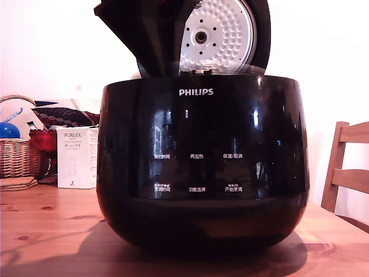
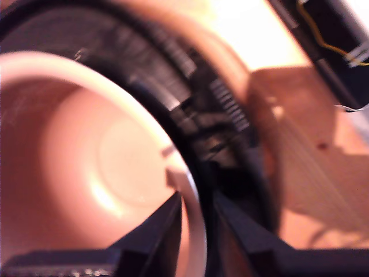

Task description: Place the pot you are holding inside the rice cooker

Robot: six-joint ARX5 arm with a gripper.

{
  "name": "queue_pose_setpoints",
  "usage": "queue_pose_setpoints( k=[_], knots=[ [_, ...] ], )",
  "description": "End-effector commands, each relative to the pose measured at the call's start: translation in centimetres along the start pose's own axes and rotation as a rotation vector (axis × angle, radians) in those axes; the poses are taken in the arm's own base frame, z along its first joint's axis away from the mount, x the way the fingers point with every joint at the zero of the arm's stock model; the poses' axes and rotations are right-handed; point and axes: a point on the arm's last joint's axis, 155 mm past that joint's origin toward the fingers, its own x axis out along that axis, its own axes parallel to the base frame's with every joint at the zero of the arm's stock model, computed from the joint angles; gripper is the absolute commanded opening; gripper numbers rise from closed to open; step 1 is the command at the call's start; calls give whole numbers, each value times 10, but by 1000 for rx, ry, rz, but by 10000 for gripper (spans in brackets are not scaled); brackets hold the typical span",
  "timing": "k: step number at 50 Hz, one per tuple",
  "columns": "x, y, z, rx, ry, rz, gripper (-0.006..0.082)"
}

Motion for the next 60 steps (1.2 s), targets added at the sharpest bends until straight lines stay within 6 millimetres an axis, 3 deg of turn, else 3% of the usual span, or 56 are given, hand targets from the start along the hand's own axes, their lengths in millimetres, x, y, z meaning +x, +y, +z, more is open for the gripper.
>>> queue_pose_setpoints(
  k=[1,22,36,48,53,57,60],
  knots=[
    [2,-6,6,22,-8,-22,151],
    [0,0,-7,-29,64,8,151],
    [-18,13,-1,-72,33,55,191],
    [-26,9,-2,-160,39,39,198],
    [-30,11,-3,-215,37,47,120],
    [-33,15,-7,-288,34,62,-25],
    [-35,20,-12,-354,31,78,-19]
  ],
)
